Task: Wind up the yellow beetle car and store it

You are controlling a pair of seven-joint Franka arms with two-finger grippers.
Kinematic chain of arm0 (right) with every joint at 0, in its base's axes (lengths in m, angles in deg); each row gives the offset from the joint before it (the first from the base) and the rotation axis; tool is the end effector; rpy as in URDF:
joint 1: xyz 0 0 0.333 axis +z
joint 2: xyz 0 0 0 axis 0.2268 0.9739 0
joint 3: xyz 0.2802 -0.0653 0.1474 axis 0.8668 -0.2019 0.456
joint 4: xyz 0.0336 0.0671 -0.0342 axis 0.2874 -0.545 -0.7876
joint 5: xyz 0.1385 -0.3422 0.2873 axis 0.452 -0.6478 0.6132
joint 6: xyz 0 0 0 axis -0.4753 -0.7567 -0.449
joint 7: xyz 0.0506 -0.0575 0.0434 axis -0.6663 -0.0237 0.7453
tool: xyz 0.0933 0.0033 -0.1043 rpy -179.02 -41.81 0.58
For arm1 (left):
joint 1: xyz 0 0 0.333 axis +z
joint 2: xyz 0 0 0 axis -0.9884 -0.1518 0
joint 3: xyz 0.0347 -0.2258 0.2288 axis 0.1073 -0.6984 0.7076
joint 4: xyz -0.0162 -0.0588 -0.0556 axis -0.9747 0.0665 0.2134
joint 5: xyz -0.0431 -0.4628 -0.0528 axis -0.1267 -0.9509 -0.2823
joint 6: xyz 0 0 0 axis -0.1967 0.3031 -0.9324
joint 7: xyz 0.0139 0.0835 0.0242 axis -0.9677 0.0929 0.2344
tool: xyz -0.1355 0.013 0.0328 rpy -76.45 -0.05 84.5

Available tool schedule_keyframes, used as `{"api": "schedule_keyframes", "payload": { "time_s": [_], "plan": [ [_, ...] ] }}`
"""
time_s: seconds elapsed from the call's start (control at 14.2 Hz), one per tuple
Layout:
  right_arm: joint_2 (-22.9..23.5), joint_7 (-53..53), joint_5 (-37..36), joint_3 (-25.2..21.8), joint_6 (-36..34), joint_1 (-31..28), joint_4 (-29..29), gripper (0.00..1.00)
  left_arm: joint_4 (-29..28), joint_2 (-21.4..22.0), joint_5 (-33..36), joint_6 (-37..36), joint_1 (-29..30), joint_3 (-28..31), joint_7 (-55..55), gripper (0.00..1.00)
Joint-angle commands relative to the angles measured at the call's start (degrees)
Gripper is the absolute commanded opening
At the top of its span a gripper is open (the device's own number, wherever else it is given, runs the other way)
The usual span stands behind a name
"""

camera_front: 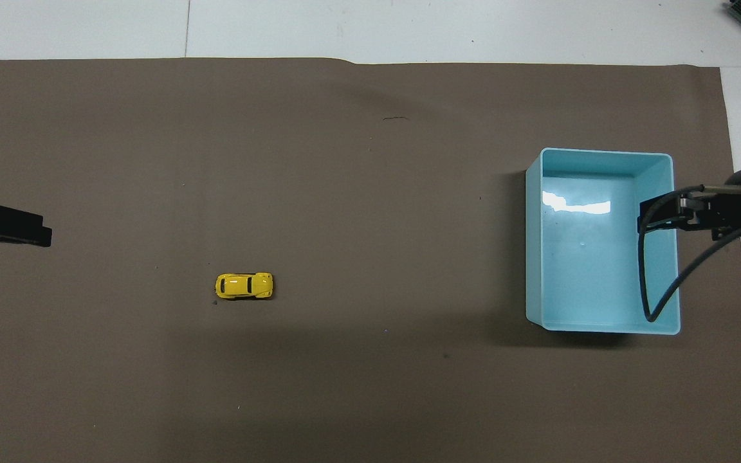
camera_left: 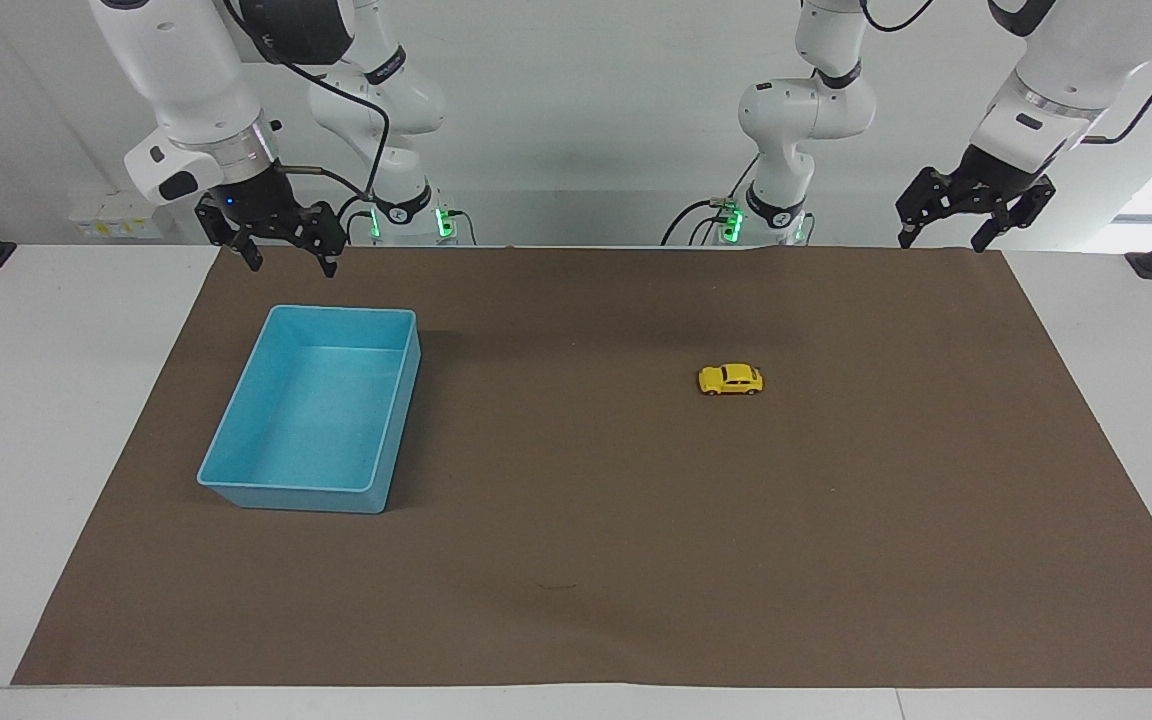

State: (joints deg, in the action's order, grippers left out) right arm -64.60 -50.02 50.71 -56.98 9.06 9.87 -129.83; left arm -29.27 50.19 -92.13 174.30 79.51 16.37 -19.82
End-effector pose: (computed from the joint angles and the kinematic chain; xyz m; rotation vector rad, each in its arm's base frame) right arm 0.6173 0.0218 0.5860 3.1244 -0.1842 -0.0598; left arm 0.5927 -0.0385 0.6255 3.0944 0.0083 -0.0342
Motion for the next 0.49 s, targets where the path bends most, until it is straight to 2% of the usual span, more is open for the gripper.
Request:
{"api": "schedule_keyframes", "payload": {
  "time_s": [0.0,0.42],
  "plan": [
    [-1.2,1.4,0.2,0.5,0.5,-0.9,-1.1,1.0,-2.5,0.6,0.6,2.4,-0.2,-0.2,-10.2,1.0],
    [-1.2,1.4,0.2,0.5,0.5,-0.9,-1.2,1.0,-8.1,0.8,0.5,3.9,-2.0,-0.3,-30.4,1.0]
  ]
}}
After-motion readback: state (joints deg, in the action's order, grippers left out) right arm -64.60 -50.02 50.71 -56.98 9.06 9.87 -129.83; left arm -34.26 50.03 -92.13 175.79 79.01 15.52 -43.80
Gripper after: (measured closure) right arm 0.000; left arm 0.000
